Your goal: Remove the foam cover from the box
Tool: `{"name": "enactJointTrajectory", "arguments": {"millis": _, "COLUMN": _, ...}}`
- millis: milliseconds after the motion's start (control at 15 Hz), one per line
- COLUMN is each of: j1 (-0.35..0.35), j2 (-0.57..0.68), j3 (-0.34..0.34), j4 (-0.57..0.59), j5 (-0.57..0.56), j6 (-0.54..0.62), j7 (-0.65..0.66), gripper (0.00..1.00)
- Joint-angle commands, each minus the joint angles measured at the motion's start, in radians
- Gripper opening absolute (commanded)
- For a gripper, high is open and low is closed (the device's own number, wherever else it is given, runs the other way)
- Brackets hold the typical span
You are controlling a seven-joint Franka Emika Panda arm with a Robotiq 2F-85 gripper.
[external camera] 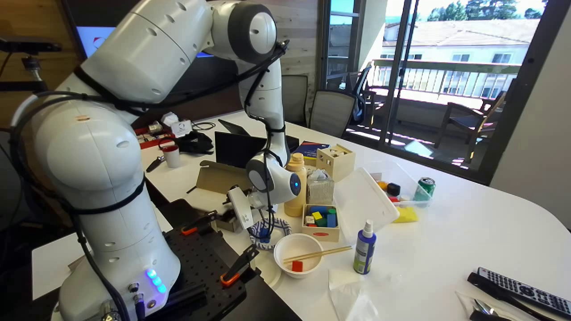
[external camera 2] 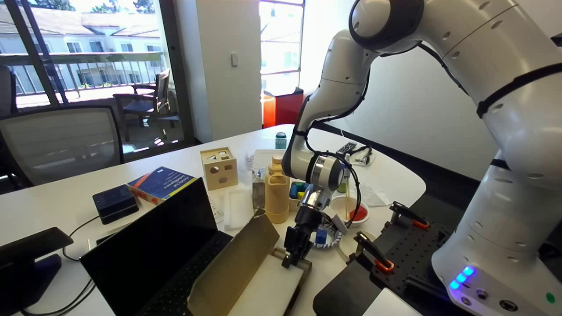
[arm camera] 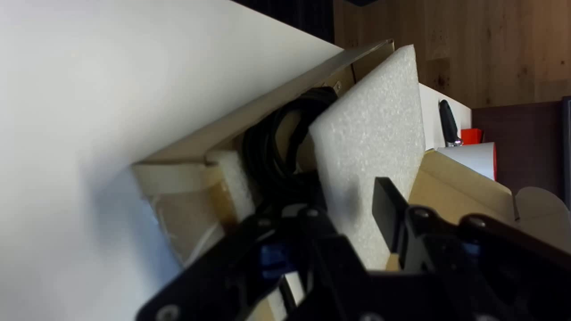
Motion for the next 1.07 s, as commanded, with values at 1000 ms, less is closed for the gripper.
{"name": "enactJointTrajectory", "arguments": {"millis": 1000, "j1": -0.026, "j2": -0.314, "j3": -0.069, "j4": -0.145, "j5": -0.141, "j6": -0.152, "j7": 0.023, "gripper": 0.01}}
